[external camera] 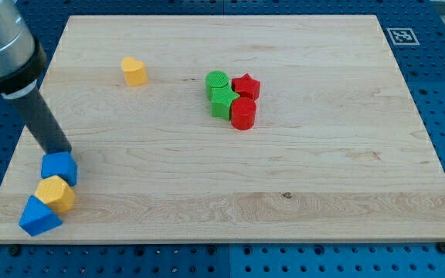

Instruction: Push the yellow heart to the right side of the blue cube

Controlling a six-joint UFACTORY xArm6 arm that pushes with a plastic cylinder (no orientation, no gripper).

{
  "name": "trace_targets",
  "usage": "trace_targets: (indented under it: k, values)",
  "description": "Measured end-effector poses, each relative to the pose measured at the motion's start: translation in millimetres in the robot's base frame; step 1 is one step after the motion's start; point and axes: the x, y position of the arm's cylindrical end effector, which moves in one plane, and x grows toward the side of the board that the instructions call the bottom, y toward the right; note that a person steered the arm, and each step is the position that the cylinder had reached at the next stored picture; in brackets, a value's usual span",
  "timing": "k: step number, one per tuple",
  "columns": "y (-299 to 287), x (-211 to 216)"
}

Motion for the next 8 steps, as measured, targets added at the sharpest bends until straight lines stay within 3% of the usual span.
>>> trace_targets:
  k: [3,4,6,8]
  values:
    - [-2.8,-12.5]
    - [-6.7,-58.7]
    - [-1.4,-189.7]
    - [61.0,-194.1]
